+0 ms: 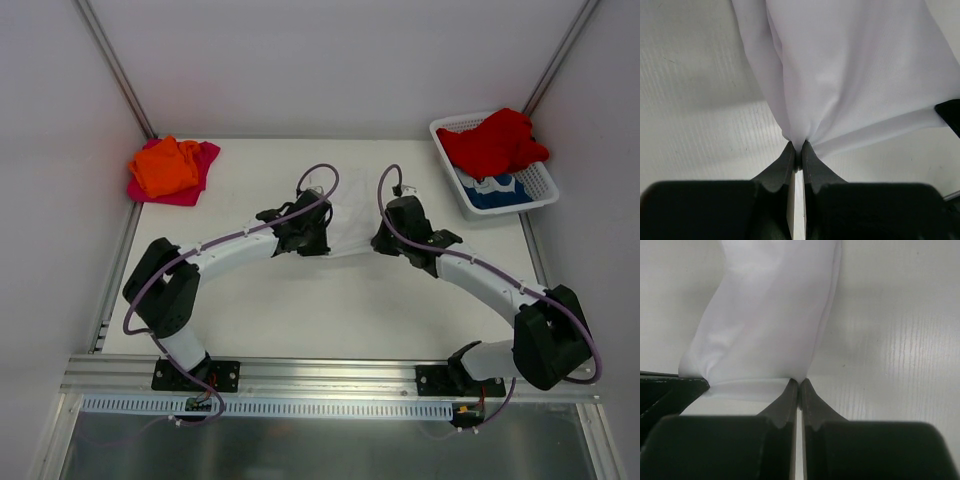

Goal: Fold and stack the t-shirts
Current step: Grab one side of the 2/3 rectangular tshirt with both arms, then fold the long partially folded tshirt into a neat square

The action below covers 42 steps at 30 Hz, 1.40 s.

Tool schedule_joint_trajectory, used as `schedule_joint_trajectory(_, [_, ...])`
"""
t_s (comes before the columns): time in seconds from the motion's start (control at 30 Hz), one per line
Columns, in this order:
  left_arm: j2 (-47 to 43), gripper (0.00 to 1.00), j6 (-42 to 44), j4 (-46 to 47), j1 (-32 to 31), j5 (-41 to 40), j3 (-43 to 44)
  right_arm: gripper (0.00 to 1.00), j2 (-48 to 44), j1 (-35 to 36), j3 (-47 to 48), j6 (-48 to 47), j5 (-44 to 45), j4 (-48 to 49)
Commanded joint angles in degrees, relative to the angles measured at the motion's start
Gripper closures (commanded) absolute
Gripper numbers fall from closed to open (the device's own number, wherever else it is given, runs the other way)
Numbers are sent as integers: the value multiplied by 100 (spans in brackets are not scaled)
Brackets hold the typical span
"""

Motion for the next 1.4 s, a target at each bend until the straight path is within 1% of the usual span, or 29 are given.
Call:
schedule_joint_trajectory(0.0, [-336,100,120,-722,-20,-456,126,100,-309,-19,256,-96,502,-307])
schedule_joint_trajectory(0.3, [-319,100,357,-1083,7,-755,864,100,-292,-10,774,-334,625,-483])
schedule_joint_trajectory(0.43, [-118,100,533,-1206,129,-782,1347,100,-107,-19,1117,-500,660,-544])
schedule_joint_trajectory(0.6, [138,100,753,-1267,428,-712,1726,100,323,-80,1661,-676,678,-562])
schedule_joint_trajectory(0.77, [507,100,894,-1285,674,-571,2113,100,815,-256,2197,-834,511,-571])
schedule_joint_trajectory(0.9, [875,100,1008,-1285,832,-465,2428,100,1272,-379,2505,-922,432,-562])
schedule_joint_trajectory(1.37, [1790,100,1342,-1364,1298,-281,3572,100,2266,-853,3428,-1204,291,-483])
